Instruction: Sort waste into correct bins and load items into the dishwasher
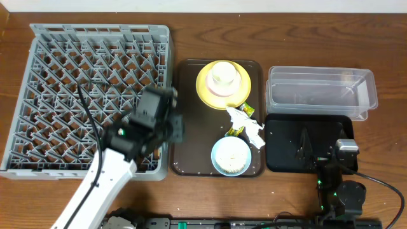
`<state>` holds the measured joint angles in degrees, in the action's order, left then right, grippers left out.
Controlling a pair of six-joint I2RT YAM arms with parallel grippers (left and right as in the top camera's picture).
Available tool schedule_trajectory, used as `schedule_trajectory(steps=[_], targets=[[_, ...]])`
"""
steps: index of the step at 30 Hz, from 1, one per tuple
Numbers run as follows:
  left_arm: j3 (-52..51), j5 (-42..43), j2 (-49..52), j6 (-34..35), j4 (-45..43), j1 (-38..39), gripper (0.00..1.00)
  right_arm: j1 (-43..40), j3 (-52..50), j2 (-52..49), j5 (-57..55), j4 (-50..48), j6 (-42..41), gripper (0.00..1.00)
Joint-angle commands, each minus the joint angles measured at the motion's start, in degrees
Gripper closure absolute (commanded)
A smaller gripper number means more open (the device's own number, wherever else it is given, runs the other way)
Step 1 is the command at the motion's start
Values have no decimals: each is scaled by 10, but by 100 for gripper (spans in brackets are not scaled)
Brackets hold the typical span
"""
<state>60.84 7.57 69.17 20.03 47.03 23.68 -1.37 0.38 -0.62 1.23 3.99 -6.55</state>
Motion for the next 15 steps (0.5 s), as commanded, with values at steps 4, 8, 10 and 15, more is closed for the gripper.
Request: schedule_trajectory(steps=[4,8,10,15], targets=[[153,30,133,17,48,-1,75,6,-1,3,-3,3,-5,1],[182,55,234,15,25,1,87,6,-1,3,-3,3,-5,1],[182,55,276,15,-8,3,89,6,-1,3,-3,3,-5,1],[182,55,342,15,-74,12,89,6,-1,3,-3,3,-5,1]])
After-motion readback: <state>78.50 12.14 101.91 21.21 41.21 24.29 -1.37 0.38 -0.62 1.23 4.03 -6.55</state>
